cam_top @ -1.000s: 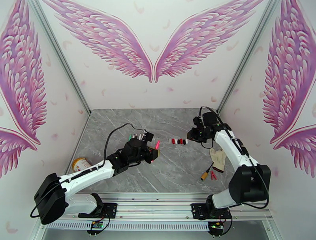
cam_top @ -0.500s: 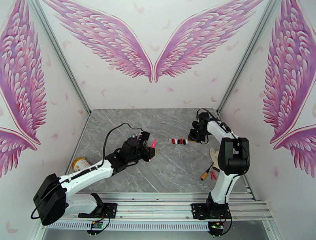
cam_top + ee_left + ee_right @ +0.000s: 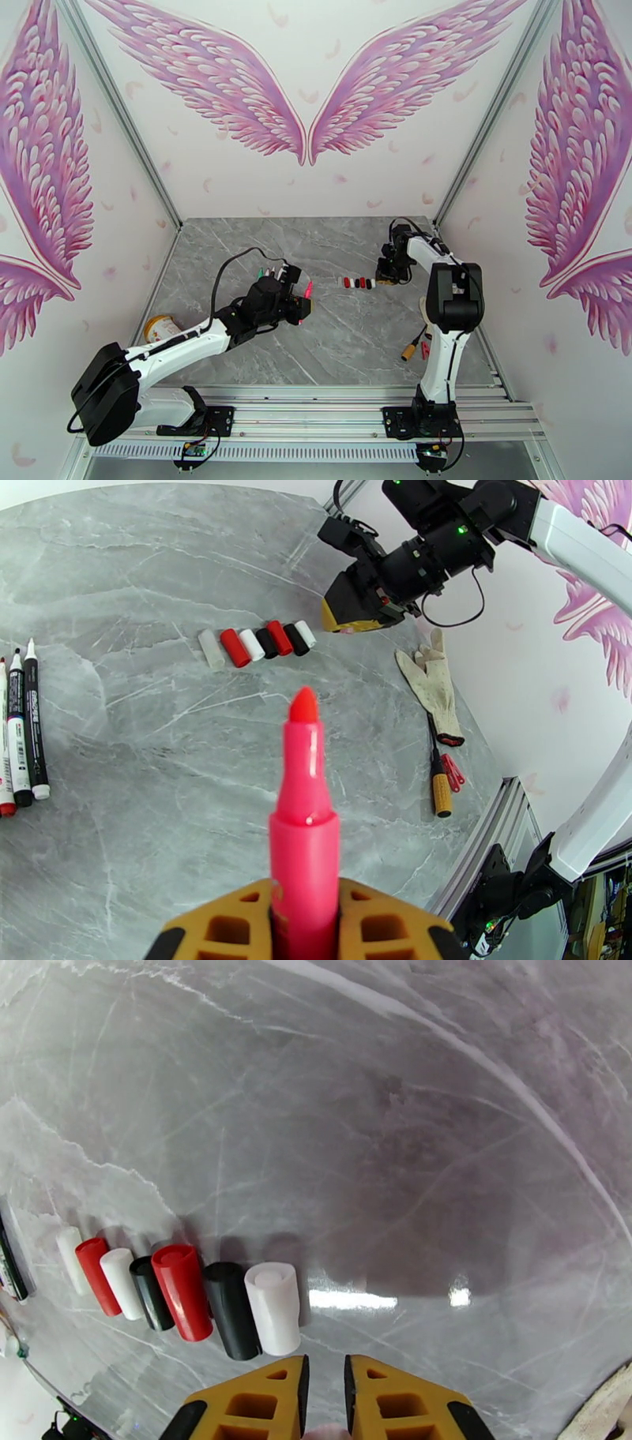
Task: Open the pen caps
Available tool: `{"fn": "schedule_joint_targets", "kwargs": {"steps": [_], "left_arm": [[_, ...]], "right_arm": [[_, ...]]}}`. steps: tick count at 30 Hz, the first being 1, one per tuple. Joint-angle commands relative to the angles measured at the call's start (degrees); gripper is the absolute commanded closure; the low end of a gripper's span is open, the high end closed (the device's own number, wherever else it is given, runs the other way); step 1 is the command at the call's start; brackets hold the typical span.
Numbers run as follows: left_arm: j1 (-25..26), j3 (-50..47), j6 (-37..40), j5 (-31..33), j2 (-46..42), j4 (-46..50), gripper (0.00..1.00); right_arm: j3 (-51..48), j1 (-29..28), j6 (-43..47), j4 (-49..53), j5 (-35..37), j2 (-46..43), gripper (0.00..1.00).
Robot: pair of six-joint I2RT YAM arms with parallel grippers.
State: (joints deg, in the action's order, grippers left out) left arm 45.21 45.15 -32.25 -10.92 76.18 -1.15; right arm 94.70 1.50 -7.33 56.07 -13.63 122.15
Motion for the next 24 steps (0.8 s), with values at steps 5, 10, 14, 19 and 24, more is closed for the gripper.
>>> {"fn": "schedule_joint_targets", "kwargs": {"steps": [5, 10, 14, 19, 24], "left_arm": [[-0.1, 0.6, -0.8, -0.6, 1.1, -0.1, 1.00], [-0.1, 1.4, -0.7, -0.7, 1.6, 0.5, 1.00], [-0.1, 2.1, -0.5, -0.9, 2.3, 1.1, 1.00], [0.0, 2.9, -0.8, 0.7, 3.0, 2.4, 1.00], [0.4, 6.0, 0.5, 6.7, 5.3, 8.4, 1.00]], "right_arm": [[2.8, 0.4, 1.0, 1.9, 0.5, 2.9, 0.73], [2.9, 0.4, 1.0, 1.8, 0.2, 3.1, 0.71], [2.5, 0.4, 0.6, 1.0, -1.2, 2.6, 0.71], [0.7, 0.4, -0.4, 0.0, -1.9, 0.8, 0.73], [-5.7, 0.0, -2.6, -3.8, 0.7, -6.0, 0.68]]}}
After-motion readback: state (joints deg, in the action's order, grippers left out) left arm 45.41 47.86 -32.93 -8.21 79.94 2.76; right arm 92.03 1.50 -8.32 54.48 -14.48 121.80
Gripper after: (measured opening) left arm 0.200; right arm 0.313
